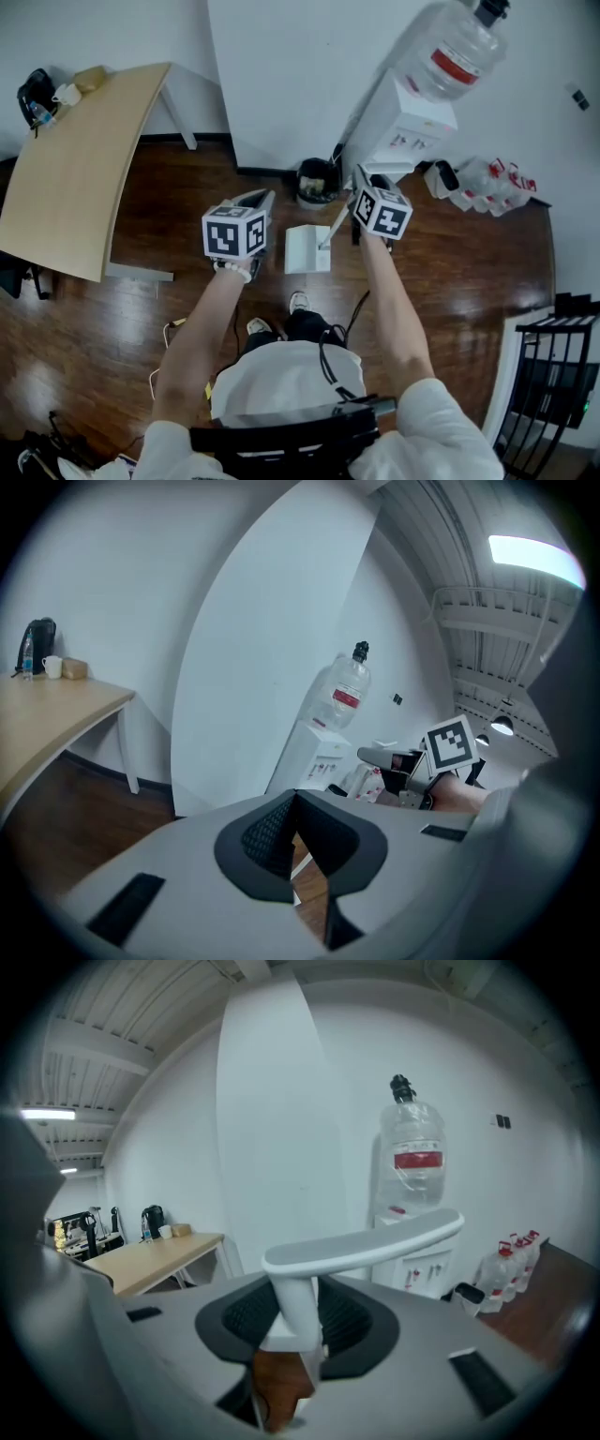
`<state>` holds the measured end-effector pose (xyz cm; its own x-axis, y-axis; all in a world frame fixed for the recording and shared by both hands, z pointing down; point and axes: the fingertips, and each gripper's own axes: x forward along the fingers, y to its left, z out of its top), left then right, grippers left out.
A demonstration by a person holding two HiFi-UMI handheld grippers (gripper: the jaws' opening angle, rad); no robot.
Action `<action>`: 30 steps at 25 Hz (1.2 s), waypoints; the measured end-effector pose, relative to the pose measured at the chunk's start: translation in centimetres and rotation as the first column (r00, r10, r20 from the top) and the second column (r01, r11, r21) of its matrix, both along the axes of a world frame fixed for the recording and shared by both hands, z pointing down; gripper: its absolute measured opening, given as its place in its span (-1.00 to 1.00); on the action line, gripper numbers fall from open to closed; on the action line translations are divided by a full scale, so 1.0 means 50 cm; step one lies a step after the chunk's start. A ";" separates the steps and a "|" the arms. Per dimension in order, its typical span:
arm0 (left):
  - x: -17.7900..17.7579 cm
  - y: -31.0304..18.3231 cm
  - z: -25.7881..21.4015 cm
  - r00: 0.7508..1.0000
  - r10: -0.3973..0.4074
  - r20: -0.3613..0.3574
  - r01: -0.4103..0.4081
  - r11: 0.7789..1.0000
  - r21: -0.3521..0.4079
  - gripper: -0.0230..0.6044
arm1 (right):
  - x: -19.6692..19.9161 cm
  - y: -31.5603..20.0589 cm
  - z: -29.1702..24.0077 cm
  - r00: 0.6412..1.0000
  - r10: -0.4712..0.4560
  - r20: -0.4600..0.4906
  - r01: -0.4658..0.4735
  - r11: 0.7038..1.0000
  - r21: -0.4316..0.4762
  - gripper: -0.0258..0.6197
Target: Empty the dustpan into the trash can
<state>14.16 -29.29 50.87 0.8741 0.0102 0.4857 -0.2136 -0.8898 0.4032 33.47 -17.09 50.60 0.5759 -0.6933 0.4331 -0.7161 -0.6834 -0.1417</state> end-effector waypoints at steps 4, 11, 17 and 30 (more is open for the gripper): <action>0.013 0.018 0.042 1.000 0.003 0.030 -0.003 1.000 -0.018 -0.94 | 0.034 0.040 0.131 0.998 0.033 0.047 -0.034 0.999 0.007 -0.48; 0.011 0.017 0.111 0.995 -0.019 0.094 0.024 0.998 -0.057 -0.94 | 0.047 0.038 0.310 0.993 -0.048 0.107 0.050 0.999 -0.014 -0.49; 0.009 0.021 0.150 0.990 -0.029 0.137 0.040 0.996 -0.079 -0.94 | 0.039 0.011 0.396 0.968 -0.189 0.163 0.195 0.981 -0.024 -0.48; 0.048 0.043 0.183 0.986 -0.015 0.168 0.032 0.995 -0.095 -0.94 | 0.099 0.036 0.419 0.965 -0.166 0.202 0.178 0.983 -0.044 -0.41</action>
